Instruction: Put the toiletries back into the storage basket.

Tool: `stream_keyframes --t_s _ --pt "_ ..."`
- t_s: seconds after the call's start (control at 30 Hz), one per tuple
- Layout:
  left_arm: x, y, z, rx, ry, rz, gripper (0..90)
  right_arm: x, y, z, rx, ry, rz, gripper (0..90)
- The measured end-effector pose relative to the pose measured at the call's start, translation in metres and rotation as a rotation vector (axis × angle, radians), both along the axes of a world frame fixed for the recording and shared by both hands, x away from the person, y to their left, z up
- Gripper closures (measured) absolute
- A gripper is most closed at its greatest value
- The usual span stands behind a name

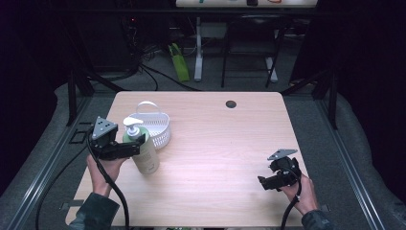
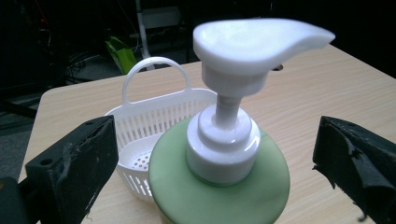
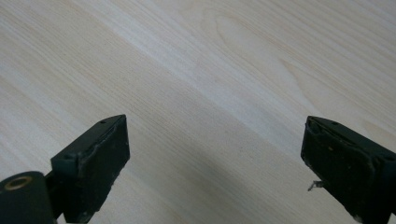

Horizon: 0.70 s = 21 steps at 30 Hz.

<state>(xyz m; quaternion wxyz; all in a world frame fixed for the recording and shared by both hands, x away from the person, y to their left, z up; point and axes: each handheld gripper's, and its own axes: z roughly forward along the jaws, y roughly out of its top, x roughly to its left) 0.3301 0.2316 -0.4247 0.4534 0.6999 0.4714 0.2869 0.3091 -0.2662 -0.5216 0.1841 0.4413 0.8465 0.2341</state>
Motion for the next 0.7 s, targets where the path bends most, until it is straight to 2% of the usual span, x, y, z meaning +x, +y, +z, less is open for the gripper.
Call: stream_keyframes --t_s 0.17,0.3,0.37,0.43,0.47,0.5,0.7 --pt "0.004 -0.002 0.001 0.004 0.011 0.007 0.0 0.000 0.001 0.000 -0.001 0.003 0.000 7.4" --pt "0.002 -0.003 0.005 0.002 -0.015 0.018 1.3 0.000 0.001 -0.001 0.000 0.004 -0.003 7.4" --pt "-0.001 -0.004 0.009 0.000 -0.048 0.017 14.1 0.000 0.000 -0.001 0.000 0.003 -0.002 7.4" --pt "-0.002 -0.005 0.009 0.000 -0.056 0.020 20.3 0.000 0.000 -0.001 -0.001 0.003 -0.001 7.5" --pt "-0.003 -0.006 0.010 0.000 -0.066 0.020 20.3 0.000 0.000 -0.001 -0.001 0.003 -0.001 7.5" --pt "-0.003 -0.006 0.010 0.001 -0.075 0.023 27.9 0.000 0.000 0.000 -0.001 0.000 0.001 7.5" --pt "-0.004 -0.010 0.011 -0.002 -0.097 0.033 40.4 0.000 0.000 -0.001 -0.003 0.001 0.000 7.6"
